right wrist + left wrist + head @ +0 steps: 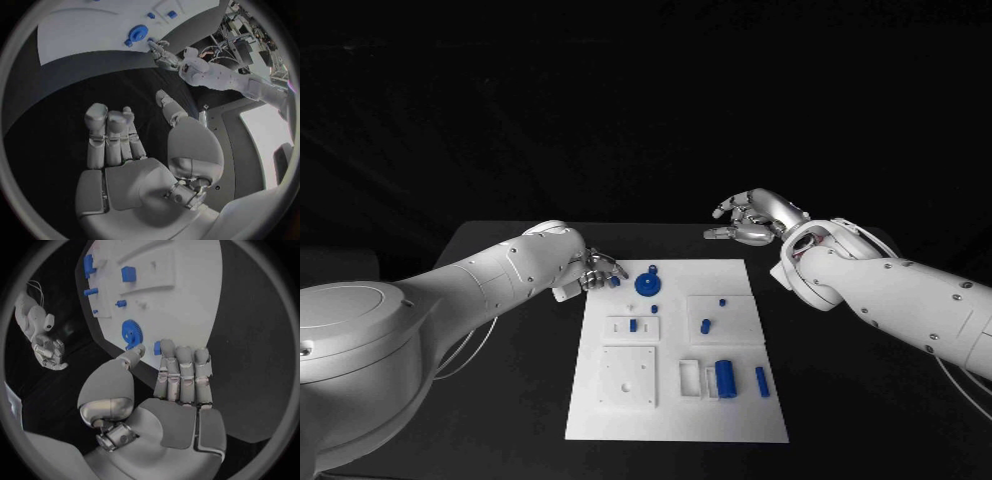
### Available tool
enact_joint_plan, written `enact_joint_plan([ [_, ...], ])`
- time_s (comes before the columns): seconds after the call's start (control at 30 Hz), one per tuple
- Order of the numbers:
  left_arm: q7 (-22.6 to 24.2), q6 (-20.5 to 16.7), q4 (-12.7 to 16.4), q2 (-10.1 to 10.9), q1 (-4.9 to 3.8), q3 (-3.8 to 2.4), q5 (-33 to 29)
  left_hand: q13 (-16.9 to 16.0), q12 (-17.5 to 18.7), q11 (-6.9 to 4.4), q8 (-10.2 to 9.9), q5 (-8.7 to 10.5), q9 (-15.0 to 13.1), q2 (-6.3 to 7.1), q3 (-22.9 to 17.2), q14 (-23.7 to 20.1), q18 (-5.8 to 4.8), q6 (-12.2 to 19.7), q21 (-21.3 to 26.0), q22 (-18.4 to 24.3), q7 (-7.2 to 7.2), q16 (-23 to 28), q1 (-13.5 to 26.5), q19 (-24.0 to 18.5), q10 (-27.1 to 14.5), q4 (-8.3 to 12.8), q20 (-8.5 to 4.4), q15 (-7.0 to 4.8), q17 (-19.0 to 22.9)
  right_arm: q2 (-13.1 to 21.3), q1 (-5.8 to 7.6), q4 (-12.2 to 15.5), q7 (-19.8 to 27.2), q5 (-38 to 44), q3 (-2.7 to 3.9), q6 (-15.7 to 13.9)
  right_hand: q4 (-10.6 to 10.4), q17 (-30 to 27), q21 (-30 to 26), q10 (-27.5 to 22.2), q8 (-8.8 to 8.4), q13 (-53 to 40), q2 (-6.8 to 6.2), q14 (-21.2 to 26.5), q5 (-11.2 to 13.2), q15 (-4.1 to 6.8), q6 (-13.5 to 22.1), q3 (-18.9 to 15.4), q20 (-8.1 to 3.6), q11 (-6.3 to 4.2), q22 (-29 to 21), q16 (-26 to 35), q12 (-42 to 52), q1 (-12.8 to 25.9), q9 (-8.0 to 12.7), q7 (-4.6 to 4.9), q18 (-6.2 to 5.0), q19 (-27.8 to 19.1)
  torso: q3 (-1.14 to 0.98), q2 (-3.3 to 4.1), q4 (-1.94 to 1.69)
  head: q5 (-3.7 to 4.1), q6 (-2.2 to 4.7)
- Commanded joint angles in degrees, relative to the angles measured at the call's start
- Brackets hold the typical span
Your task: Assemble the parts on the task board
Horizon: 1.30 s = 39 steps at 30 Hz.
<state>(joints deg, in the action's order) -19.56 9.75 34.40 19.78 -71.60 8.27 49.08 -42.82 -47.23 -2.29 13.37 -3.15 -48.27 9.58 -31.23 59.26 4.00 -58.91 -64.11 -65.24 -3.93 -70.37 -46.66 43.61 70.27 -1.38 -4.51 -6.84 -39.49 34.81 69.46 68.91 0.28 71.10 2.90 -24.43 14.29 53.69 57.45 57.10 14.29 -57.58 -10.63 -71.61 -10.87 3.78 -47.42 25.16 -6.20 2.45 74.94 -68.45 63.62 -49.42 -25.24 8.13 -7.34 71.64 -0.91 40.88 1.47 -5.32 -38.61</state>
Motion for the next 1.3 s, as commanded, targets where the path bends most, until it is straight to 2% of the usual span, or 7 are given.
enact_joint_plan([
  [0.03,0.28,-0.68,-0.05,-0.12,-0.02,-0.02,-0.39,0.01,0.25,0.02,0.09,0.38,0.05,0.46,-0.09,-0.22,-0.75,0.28,-0.41,0.06,-0.12,-0.33,0.12,0.23,-0.25,-0.53,-7.84,-0.22,0.07,-0.03,-0.01,0.02,0.20,0.11,0.03,0.81,-0.24,-0.06,-0.39,-0.12,0.25,0.08,0.54,0.26,-0.12,-0.02,0.69,-0.09,-0.22,0.17,0.26,0.23,0.22,0.03,-0.02,1.05,-7.66,-0.06,-0.03,0.00,0.01,0.03,0.00],
  [0.67,0.35,0.32,-0.09,-0.21,-0.03,-0.03,-0.39,-0.13,-0.02,-0.14,0.62,0.30,0.07,-5.08,-0.05,-0.16,-0.66,-0.02,-1.05,-0.05,0.03,-0.84,-2.34,-0.02,-0.12,1.91,-7.98,-0.43,0.17,-0.02,-0.01,0.07,0.17,0.11,0.03,0.86,-0.24,-0.06,-0.40,-0.12,0.25,0.12,0.56,0.25,-0.10,-0.02,0.69,-0.09,-0.23,0.17,0.27,0.23,0.25,0.00,-0.01,1.05,-7.66,-0.05,0.00,0.00,-0.02,0.03,-0.10],
  [0.7,0.36,0.34,-0.11,-0.21,-0.03,-0.03,-0.39,-0.13,-0.06,-0.17,0.73,0.21,0.10,-6.74,-0.47,-0.15,-0.65,-0.16,-1.17,-0.09,0.08,-0.90,-3.77,-0.06,-0.02,3.50,-8.02,-0.47,0.21,-0.02,-0.01,0.07,0.17,0.11,0.03,0.86,-0.24,-0.06,-0.40,-0.12,0.25,0.12,0.56,0.25,-0.10,-0.02,0.69,-0.09,-0.23,0.17,0.27,0.23,0.26,0.00,-0.01,1.05,-7.66,-0.05,-0.01,-0.01,-0.02,0.02,-0.10],
  [0.97,0.68,0.39,-0.15,-0.14,-0.03,-0.05,-1.16,0.12,0.03,-0.16,0.94,-0.14,0.66,-10.45,-0.64,-0.11,-0.99,-0.59,-1.29,0.10,0.08,-0.97,-4.47,-0.25,0.24,6.79,-7.93,-0.41,0.53,0.02,-0.01,0.06,0.13,0.11,0.03,0.93,-0.24,-0.06,-0.41,-0.12,0.25,0.13,0.58,0.25,-0.11,-0.02,0.69,-0.07,-0.23,0.17,0.28,0.23,0.27,-0.03,-0.01,1.05,-7.66,-0.05,-0.01,0.01,-0.02,-0.01,-0.17],
  [1.17,0.90,0.47,0.01,0.12,-0.03,-0.07,-1.86,0.33,0.17,-0.08,0.98,-3.26,1.24,-13.58,-1.45,-0.26,-1.24,-0.75,-1.38,0.23,0.01,-1.03,-3.29,-0.53,0.25,8.20,-7.87,-0.29,0.76,0.06,-0.01,0.05,0.12,0.11,0.03,0.95,-0.22,-0.06,-0.41,-0.12,0.25,0.14,0.58,0.24,-0.13,-0.02,0.69,-0.06,-0.23,0.16,0.28,0.23,0.29,-0.07,-0.01,1.05,-7.66,-0.04,-0.02,-0.01,0.00,-0.04,-0.21],
  [1.23,1.00,0.44,-0.05,0.14,-0.03,-0.07,-1.94,0.39,0.16,-0.07,1.07,-6.91,1.51,-14.45,-2.05,-0.31,-1.32,-0.85,-1.58,0.25,-0.04,-1.14,-2.61,-0.59,0.27,9.91,-7.86,-0.25,0.87,0.07,-0.01,0.04,0.11,0.11,0.03,0.95,-0.22,-0.05,-0.41,-0.12,0.25,0.15,0.58,0.24,-0.14,-0.02,0.69,-0.06,-0.23,0.16,0.28,0.23,0.29,-0.08,-0.01,1.04,-7.66,-0.04,-0.01,0.02,0.01,-0.03,-0.20],
  [1.3,1.07,0.45,-0.05,0.19,-0.03,-0.07,-1.94,0.43,0.15,-0.08,1.16,-7.88,1.63,-15.07,-2.44,-0.32,-1.33,-0.95,-1.69,0.28,-0.03,-1.19,-2.34,-0.58,0.33,10.89,-7.87,-0.25,0.93,0.08,-0.01,0.02,0.11,0.11,0.03,0.96,-0.22,-0.05,-0.41,-0.12,0.25,0.15,0.58,0.24,-0.14,-0.02,0.69,-0.06,-0.24,0.16,0.29,0.23,0.30,-0.09,-0.01,1.04,-7.66,-0.04,0.00,0.00,0.00,-0.07,-0.19],
])
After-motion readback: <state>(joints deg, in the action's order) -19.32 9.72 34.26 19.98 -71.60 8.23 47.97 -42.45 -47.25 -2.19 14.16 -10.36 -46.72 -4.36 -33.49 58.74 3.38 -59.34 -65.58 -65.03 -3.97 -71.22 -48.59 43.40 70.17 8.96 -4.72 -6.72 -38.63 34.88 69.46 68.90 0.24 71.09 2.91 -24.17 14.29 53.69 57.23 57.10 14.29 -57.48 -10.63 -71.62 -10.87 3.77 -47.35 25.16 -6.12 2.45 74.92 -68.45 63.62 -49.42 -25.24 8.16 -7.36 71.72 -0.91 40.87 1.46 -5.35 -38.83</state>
